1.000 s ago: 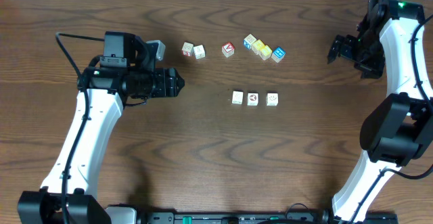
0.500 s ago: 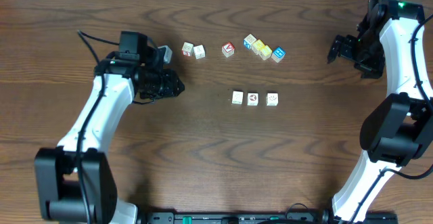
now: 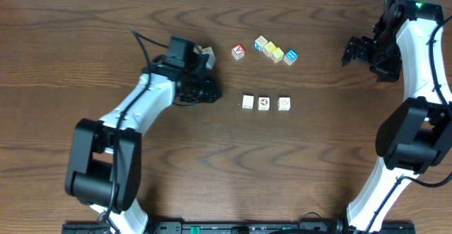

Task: Lift 3 blocks

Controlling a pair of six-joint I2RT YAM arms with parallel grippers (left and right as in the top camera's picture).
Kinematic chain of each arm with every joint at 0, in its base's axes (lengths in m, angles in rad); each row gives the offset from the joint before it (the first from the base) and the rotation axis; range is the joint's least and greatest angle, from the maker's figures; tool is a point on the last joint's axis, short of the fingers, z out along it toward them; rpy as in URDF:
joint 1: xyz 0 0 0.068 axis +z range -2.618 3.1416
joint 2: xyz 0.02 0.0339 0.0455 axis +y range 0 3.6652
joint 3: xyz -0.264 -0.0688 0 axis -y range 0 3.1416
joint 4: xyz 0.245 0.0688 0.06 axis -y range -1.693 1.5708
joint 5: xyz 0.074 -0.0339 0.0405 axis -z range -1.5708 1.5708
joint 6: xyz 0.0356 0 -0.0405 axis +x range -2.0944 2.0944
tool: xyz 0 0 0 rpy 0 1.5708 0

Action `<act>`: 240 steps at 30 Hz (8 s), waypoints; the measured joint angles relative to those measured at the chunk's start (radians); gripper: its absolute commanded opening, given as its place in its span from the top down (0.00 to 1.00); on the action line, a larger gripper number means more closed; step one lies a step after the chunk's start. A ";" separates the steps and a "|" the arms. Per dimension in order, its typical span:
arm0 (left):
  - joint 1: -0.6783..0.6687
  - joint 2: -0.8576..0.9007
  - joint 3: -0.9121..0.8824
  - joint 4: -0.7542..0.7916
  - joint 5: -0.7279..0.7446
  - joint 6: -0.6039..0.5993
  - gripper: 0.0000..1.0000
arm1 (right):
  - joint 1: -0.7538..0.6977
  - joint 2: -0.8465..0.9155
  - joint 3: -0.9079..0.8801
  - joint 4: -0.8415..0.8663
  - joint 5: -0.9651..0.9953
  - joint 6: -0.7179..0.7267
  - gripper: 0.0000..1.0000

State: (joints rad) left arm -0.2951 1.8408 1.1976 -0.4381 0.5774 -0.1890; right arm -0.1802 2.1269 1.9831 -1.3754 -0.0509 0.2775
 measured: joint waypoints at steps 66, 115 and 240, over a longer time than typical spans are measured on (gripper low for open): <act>-0.191 0.165 0.000 0.204 -0.162 -0.264 0.81 | 0.000 0.000 0.000 0.000 0.000 0.000 0.01; -0.204 0.165 0.000 0.216 -0.138 -0.248 0.81 | 0.000 0.000 0.000 0.000 0.000 0.000 0.01; 0.188 -0.029 0.001 -0.093 -0.087 -0.072 0.26 | 0.000 0.000 0.000 0.007 -0.002 0.000 0.01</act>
State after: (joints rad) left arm -0.1074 1.8118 1.1988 -0.5316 0.4908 -0.2611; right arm -0.1802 2.1269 1.9831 -1.3682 -0.0528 0.2779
